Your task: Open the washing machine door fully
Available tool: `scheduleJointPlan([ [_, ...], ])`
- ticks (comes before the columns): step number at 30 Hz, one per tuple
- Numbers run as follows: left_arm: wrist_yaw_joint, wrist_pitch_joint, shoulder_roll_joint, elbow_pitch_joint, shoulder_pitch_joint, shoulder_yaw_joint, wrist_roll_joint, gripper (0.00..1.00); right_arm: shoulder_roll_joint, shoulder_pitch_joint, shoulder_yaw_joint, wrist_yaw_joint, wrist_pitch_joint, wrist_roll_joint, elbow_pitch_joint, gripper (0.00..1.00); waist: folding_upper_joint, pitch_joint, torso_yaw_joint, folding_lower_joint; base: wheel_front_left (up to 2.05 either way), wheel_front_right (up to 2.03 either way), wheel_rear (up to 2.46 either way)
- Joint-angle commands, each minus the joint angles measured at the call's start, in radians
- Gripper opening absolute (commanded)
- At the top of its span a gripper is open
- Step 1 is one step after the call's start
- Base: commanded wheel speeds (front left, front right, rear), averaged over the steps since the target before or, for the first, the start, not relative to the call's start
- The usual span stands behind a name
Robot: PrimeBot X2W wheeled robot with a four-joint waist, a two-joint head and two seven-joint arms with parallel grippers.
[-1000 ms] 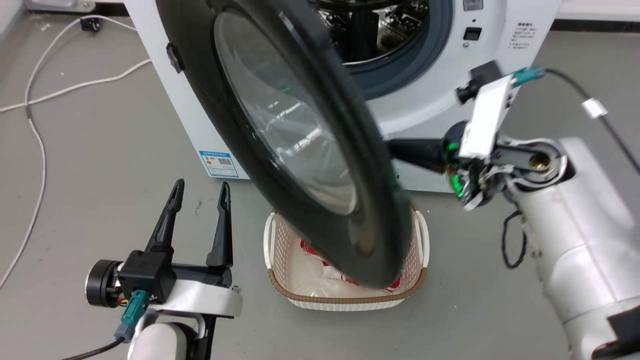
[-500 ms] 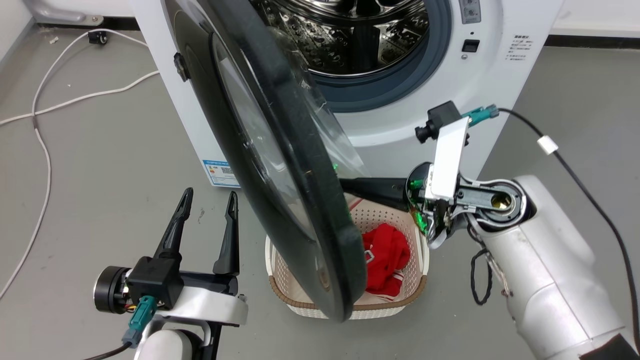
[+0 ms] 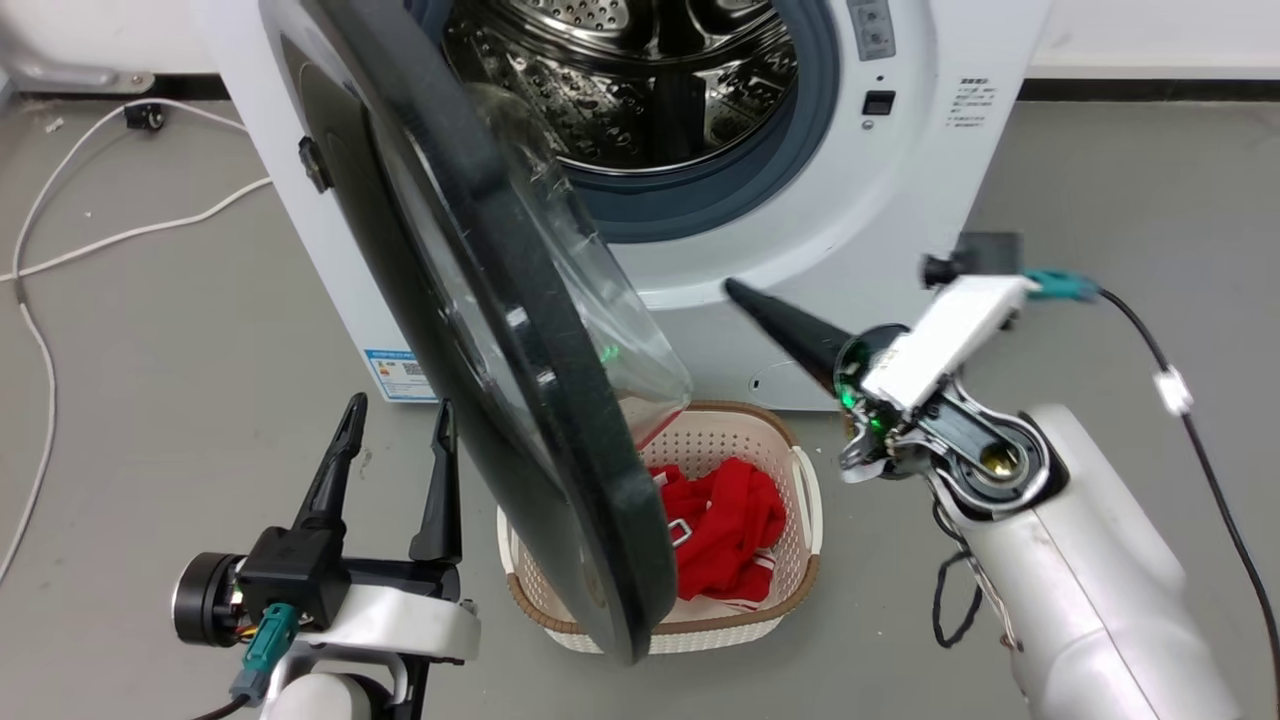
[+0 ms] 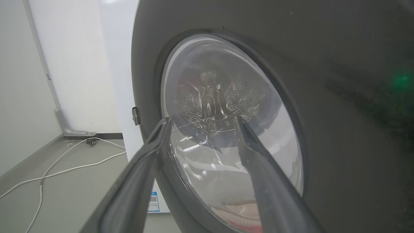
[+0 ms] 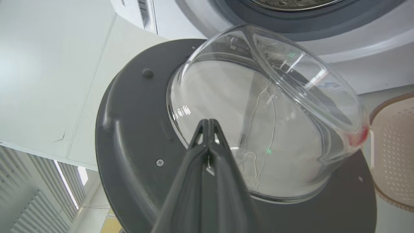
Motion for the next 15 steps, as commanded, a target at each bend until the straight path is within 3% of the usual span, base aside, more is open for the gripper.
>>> scheduleJointPlan([
  [1,0.004,-0.003,-0.001,0.001,0.015,0.010,0.000,1.00,-0.010,0.039,-0.027,0.000,-0.072,-0.022,-0.014,0.00,-0.0001,-0.006,-0.011,0.0001,0.00,0.00,0.00],
  [9,0.001,-0.003,0.000,0.010,0.031,0.033,0.002,1.00,-0.053,0.178,-0.123,0.000,-0.248,-0.045,-0.069,0.00,-0.0001,-0.026,-0.032,0.0001,0.00,0.00,0.00],
  [10,0.001,-0.003,0.000,0.010,0.036,0.037,0.003,1.00,-0.061,0.201,-0.134,0.000,-0.272,-0.055,-0.079,0.17,-0.0001,-0.029,-0.036,0.0001,0.00,0.00,0.00],
  [11,0.001,-0.003,0.000,0.010,0.039,0.039,0.004,1.00,-0.072,0.221,-0.141,0.000,-0.300,-0.072,-0.093,0.41,-0.0001,-0.031,-0.039,0.0001,0.00,0.00,0.00],
  [12,0.000,-0.003,-0.001,0.011,0.042,0.040,0.004,1.00,-0.078,0.245,-0.145,0.000,-0.326,-0.088,-0.107,0.67,-0.0001,-0.034,-0.040,0.0001,0.00,0.00,0.00],
  [13,0.000,-0.003,-0.001,0.011,0.044,0.040,0.004,1.00,-0.078,0.271,-0.152,0.000,-0.352,-0.099,-0.120,1.00,-0.0001,-0.036,-0.041,0.0001,0.00,0.00,0.00],
  [15,0.000,-0.003,0.000,0.012,0.044,0.042,0.003,1.00,-0.080,0.315,-0.164,0.000,-0.402,-0.123,-0.147,1.00,-0.0001,-0.037,-0.041,0.0001,0.00,0.00,0.00],
])
